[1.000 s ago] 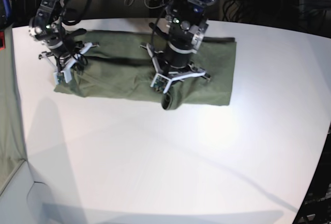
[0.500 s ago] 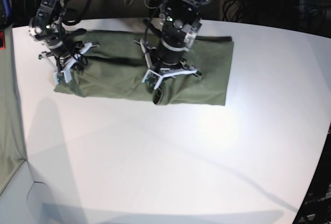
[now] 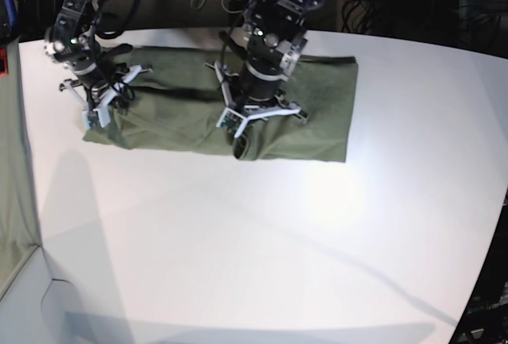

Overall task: Layout the t-shirt on the table in an organized manner, then fold the t-shirt properly
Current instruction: 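Carry the strip end with the left gripper toward the right gripper, then lower the folded end onto the strip and release the left gripper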

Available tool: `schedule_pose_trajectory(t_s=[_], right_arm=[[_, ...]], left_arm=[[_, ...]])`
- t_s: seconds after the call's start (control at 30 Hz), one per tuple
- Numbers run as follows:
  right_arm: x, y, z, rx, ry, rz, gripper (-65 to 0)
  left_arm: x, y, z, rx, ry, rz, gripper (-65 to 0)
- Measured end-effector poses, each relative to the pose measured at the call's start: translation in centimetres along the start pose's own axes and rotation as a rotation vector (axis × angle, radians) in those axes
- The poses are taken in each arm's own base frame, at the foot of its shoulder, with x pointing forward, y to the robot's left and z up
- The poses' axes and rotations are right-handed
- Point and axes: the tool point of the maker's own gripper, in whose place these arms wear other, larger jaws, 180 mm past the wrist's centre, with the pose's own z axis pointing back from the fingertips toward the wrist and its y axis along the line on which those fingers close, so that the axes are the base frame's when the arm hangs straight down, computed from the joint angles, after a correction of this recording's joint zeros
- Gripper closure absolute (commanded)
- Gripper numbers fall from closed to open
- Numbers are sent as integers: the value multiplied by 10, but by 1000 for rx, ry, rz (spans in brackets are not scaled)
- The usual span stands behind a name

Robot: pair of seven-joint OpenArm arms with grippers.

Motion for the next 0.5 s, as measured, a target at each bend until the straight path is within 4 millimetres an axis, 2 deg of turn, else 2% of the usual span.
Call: schedule_pose_trajectory(t_s=[0.1, 0.17, 0.3, 0.37, 0.5], right_arm=[[0, 0, 0, 0, 0, 0, 0], [0, 0, 0, 0, 0, 0, 0], [0, 0, 0, 0, 0, 0, 0], [0, 0, 0, 0, 0, 0, 0], [0, 0, 0, 0, -1, 0, 0]], left_arm=[[1, 0, 0, 1, -2, -1, -2], [0, 0, 0, 0, 2, -1, -38], [-1, 0, 0, 0, 7, -1, -229], [-3, -1, 1, -2, 10, 2, -281], [8, 1, 8, 3, -26, 19, -251]])
